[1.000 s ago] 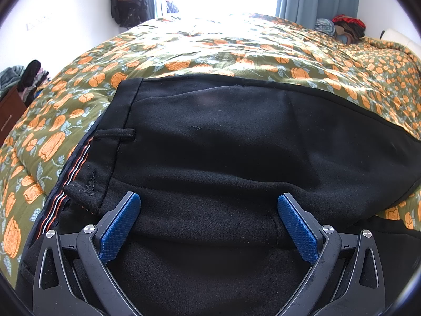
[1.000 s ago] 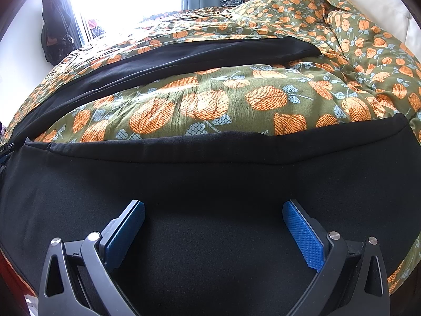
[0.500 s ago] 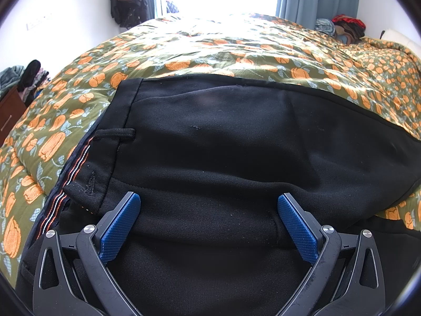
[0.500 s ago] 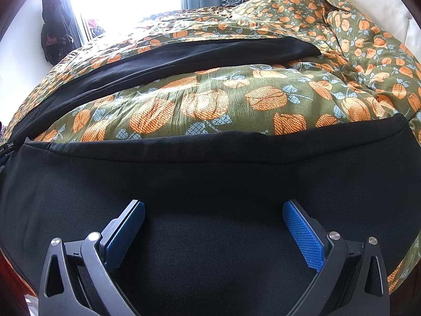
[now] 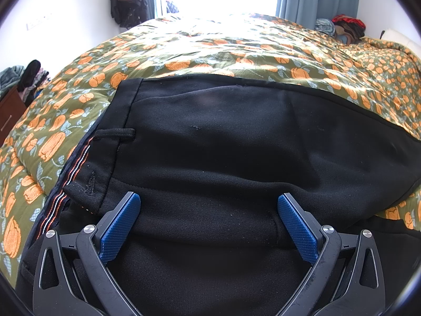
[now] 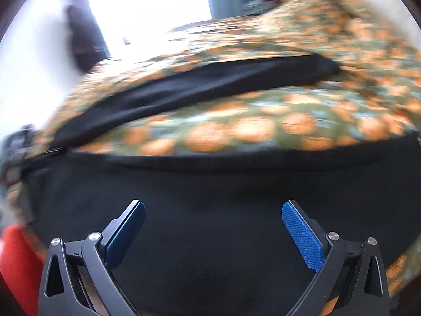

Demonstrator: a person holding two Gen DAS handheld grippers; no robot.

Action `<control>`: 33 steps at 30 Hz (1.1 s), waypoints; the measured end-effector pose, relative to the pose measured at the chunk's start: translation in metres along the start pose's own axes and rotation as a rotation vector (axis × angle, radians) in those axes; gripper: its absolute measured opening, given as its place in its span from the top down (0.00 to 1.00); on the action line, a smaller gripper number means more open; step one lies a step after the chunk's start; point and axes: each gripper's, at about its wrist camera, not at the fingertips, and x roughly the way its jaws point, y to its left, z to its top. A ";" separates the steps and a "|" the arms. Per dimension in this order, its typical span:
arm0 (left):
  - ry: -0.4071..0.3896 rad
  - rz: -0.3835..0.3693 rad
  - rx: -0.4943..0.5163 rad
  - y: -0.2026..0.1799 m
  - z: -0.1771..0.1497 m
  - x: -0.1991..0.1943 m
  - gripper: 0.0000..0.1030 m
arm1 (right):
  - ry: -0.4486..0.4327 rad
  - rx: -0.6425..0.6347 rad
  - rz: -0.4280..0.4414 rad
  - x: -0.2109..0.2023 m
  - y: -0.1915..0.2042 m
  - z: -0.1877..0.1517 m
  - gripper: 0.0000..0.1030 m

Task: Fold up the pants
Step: 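Lift the right gripper and close it on the black trouser leg end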

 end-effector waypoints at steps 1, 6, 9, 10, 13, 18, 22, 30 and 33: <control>0.000 0.000 0.000 0.000 -0.001 0.000 0.00 | 0.022 0.022 0.062 -0.003 -0.004 0.003 0.01; 0.000 0.000 0.000 0.000 0.000 0.000 0.00 | 0.241 0.219 0.015 -0.004 -0.111 0.008 0.13; 0.000 0.000 0.000 0.000 0.000 0.000 0.00 | 0.174 0.349 -0.198 -0.040 -0.190 0.012 0.13; 0.000 0.000 0.000 0.000 0.000 0.000 0.00 | 0.176 0.346 -0.315 -0.052 -0.205 0.015 0.13; 0.000 0.000 0.000 0.000 -0.001 0.000 0.00 | 0.185 0.340 -0.363 -0.070 -0.210 0.030 0.13; 0.000 0.000 0.000 0.000 0.000 0.000 0.00 | 0.103 0.253 -0.076 -0.059 -0.125 0.086 0.12; 0.000 0.000 0.000 0.000 -0.001 0.000 0.00 | 0.052 0.175 0.234 0.001 -0.021 0.132 0.11; 0.000 -0.001 0.000 0.000 -0.001 -0.001 0.00 | 0.248 -0.028 0.334 0.187 0.084 0.174 0.12; 0.000 0.000 0.000 0.000 -0.001 -0.001 0.00 | 0.254 -0.016 0.225 0.212 0.017 0.194 0.14</control>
